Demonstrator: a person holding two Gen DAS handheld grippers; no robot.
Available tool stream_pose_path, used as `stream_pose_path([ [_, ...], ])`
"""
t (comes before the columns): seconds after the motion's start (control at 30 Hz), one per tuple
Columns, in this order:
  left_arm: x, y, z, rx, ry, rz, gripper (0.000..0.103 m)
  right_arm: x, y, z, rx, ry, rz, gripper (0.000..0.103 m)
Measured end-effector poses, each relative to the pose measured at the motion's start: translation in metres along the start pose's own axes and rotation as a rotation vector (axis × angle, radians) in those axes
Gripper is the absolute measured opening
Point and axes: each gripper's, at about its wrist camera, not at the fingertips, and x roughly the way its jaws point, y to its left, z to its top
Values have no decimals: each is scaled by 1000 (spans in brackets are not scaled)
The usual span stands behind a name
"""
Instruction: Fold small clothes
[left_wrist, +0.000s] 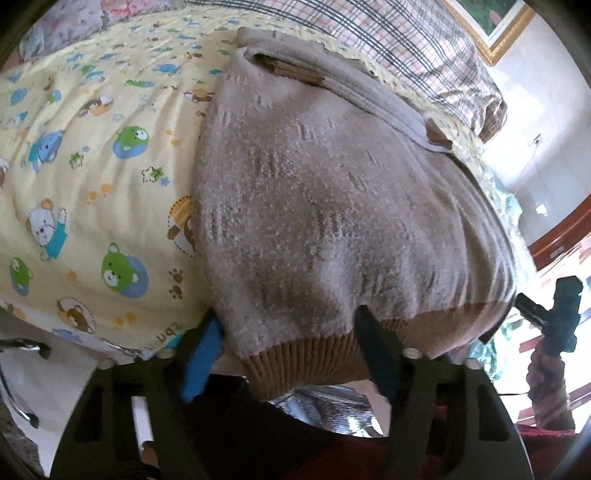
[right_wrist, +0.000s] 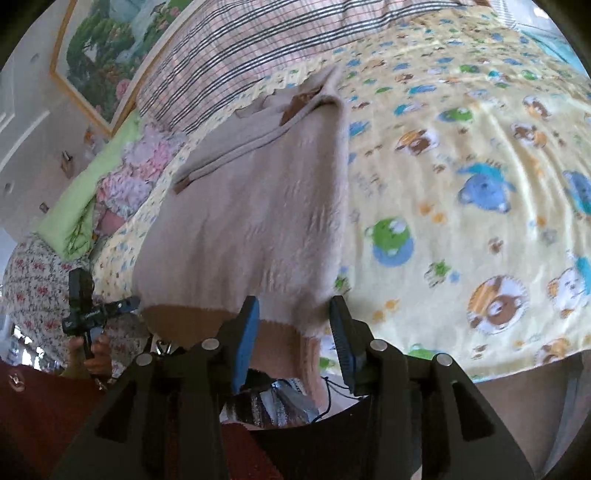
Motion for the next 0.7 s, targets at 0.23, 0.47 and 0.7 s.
stream_pose_path([
  [0.23, -2, 2, 2, 24, 14, -17, 18, 13, 9, -4, -49, 38, 64, 41],
  [0.47, -27, 0, 7, 66, -45, -65, 5, 2, 17, -2, -47, 2, 234, 9],
  [0.7, -71, -12, 43, 89, -202, -147, 4, -17, 28, 44, -25, -150, 413, 8],
])
